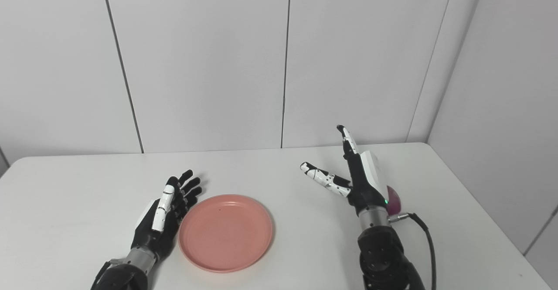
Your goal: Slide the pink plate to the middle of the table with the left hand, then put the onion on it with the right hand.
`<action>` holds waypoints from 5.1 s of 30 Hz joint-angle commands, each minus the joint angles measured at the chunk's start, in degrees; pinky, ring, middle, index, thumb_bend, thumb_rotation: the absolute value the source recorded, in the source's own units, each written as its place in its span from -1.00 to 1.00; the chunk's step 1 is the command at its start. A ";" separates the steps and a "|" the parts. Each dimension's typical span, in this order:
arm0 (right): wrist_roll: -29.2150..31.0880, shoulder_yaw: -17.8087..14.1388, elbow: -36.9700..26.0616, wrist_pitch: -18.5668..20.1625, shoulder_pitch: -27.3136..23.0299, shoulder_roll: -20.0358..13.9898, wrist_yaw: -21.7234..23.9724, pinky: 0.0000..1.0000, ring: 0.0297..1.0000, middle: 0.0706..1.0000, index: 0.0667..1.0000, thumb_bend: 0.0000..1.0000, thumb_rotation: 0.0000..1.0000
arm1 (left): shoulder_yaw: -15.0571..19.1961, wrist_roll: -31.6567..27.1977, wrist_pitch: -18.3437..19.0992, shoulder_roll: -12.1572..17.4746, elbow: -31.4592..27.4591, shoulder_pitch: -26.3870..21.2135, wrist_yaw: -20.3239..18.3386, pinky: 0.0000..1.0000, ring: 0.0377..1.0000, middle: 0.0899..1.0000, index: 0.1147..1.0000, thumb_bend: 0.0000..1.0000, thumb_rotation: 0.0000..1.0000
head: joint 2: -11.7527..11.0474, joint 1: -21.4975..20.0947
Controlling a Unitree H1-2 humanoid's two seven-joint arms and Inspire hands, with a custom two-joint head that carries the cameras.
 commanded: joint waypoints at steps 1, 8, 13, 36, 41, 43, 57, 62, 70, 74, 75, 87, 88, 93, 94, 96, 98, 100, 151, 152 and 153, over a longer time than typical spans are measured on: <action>-2.73 -0.48 -0.90 0.19 -1.76 -2.02 -2.07 0.63 0.81 0.88 0.86 0.38 -0.04 | 0.49 -0.44 -1.37 0.10 -0.60 -1.73 -0.22 0.96 0.86 0.86 0.84 0.25 1.00 | 0.04 0.01; -8.36 -1.45 0.71 1.01 -0.39 -4.78 -4.68 0.58 0.78 0.82 0.83 0.51 -0.14 | 0.89 -0.70 -1.71 0.58 -0.31 -1.32 -0.87 0.95 0.86 0.86 0.84 0.27 1.00 | -1.06 -2.29; -9.18 -2.53 0.95 3.51 0.08 -5.14 -4.47 0.63 0.81 0.84 0.85 0.57 -0.14 | 1.41 -0.91 -3.09 1.03 0.95 -1.31 -1.77 0.93 0.86 0.85 0.83 0.25 1.00 | -1.56 -3.78; -11.11 -3.48 7.51 9.64 0.27 -9.31 -4.18 0.64 0.78 0.83 0.84 0.67 -0.17 | 2.19 -1.74 -4.53 1.50 1.99 -1.19 -3.39 0.94 0.87 0.85 0.82 0.24 1.00 | -2.16 -5.21; -10.32 -2.99 8.43 10.15 0.12 -9.32 -3.30 0.63 0.78 0.82 0.82 0.68 -0.18 | 2.16 -2.00 -4.43 1.42 1.61 -1.01 -3.56 0.95 0.87 0.85 0.82 0.22 1.00 | -1.94 -4.99; -10.35 -2.54 8.67 10.78 -0.03 -9.23 -2.87 0.60 0.78 0.81 0.81 0.70 -0.18 | 2.19 -2.12 -4.43 1.39 1.65 -0.96 -3.64 0.94 0.87 0.85 0.82 0.23 1.00 | -1.95 -4.98; -7.49 -1.19 10.67 9.94 -0.49 -8.93 -3.02 0.35 0.51 0.57 0.58 0.63 -0.53 | 1.81 -1.53 -3.40 1.07 0.58 -0.46 -3.09 0.94 0.87 0.85 0.83 0.25 1.00 | -1.44 -4.60; -6.92 -0.74 10.83 9.84 -0.44 -8.91 -3.45 0.16 0.32 0.42 0.49 0.51 -0.77 | 1.67 -1.32 -3.97 1.13 0.79 -0.46 -3.09 0.94 0.87 0.86 0.83 0.24 1.00 | -1.33 -4.54; -6.67 -0.52 11.17 9.20 -0.32 -8.92 -4.76 -0.03 0.12 0.22 0.31 0.19 -1.00 | 1.39 -1.21 -3.46 1.13 -0.01 -0.22 -3.05 0.94 0.87 0.86 0.83 0.25 1.00 | -1.01 -4.46; -5.94 -0.70 10.98 8.89 -0.14 -8.88 -4.86 -0.24 -0.07 -0.05 0.25 0.09 -1.00 | 1.39 -1.38 -3.40 1.02 0.00 -0.19 -3.02 0.94 0.87 0.86 0.83 0.24 1.00 | -0.83 -4.20; -5.88 -0.71 10.96 8.85 -0.11 -8.92 -4.91 -0.26 -0.09 -0.08 0.24 0.09 -1.00 | 1.39 -1.40 -3.35 0.97 -0.04 -0.17 -2.99 0.94 0.87 0.86 0.83 0.24 1.00 | -0.83 -4.20; -4.11 -1.46 10.94 3.34 0.42 -8.30 -10.61 -0.66 -0.55 -0.14 -0.03 0.06 -1.00 | 0.96 -0.98 -3.15 0.50 -0.76 0.15 -2.51 0.93 0.86 0.86 0.84 0.25 1.00 | -0.84 -2.97; -3.87 -1.58 10.51 2.55 0.48 -8.04 -11.16 -0.68 -0.57 -0.14 -0.08 0.05 -1.00 | 0.92 -0.90 -3.12 0.40 -0.86 0.21 -2.37 0.92 0.86 0.85 0.83 0.25 1.00 | -0.83 -2.74; -2.76 -1.25 7.20 -1.25 0.76 -6.70 -12.27 -0.67 -0.54 -0.13 -0.10 0.04 -1.00 | 0.68 -0.46 -3.11 -0.12 -1.36 0.39 -1.80 0.90 0.85 0.84 0.81 0.25 1.00 | -1.08 -1.30; -2.21 -1.04 6.53 -2.22 0.80 -6.56 -11.89 -0.68 -0.55 -0.13 -0.10 0.04 -1.00 | 0.59 -0.37 -3.15 -0.18 -1.43 0.41 -1.77 0.90 0.85 0.84 0.82 0.24 1.00 | -1.07 -0.58; -1.82 -0.27 5.01 -3.15 0.81 -6.12 -10.86 -0.69 -0.56 -0.14 -0.10 0.04 -1.00 | 0.58 -0.32 -3.13 -0.33 -1.57 0.46 -1.80 0.90 0.86 0.85 0.82 0.24 1.00 | -1.24 0.13; -1.97 1.20 3.18 -3.69 0.67 -5.56 -9.65 -0.67 -0.54 -0.13 -0.10 0.04 -1.00 | 0.61 -0.29 -2.92 -0.50 -1.83 0.55 -1.71 0.91 0.86 0.85 0.83 0.23 1.00 | -1.24 1.05; -1.74 2.59 1.76 -4.39 0.40 -4.90 -8.46 -0.69 -0.57 -0.14 -0.10 0.04 -1.00 | 0.53 -0.04 -2.78 -0.63 -2.17 0.66 -1.44 0.91 0.86 0.85 0.83 0.23 1.00 | -1.14 1.84; -8.85 22.40 17.80 -18.48 -8.74 5.87 -0.26 -0.35 -0.28 -0.26 -0.01 0.02 -1.00 | -2.16 2.79 -3.94 -2.36 -2.85 0.64 0.97 0.91 0.89 0.89 0.87 0.22 1.00 | -1.71 10.65; -9.18 22.52 18.08 -18.65 -8.72 5.85 -0.41 -0.31 -0.26 -0.25 -0.01 0.02 -1.00 | -2.13 2.74 -3.87 -2.33 -2.92 0.64 0.95 0.91 0.89 0.89 0.87 0.22 1.00 | -1.75 10.52; -9.37 22.53 18.25 -18.76 -8.70 5.87 -0.49 -0.29 -0.24 -0.24 0.00 0.02 -1.00 | -2.12 2.70 -3.83 -2.31 -2.96 0.64 0.94 0.91 0.89 0.89 0.87 0.22 1.00 | -1.75 10.52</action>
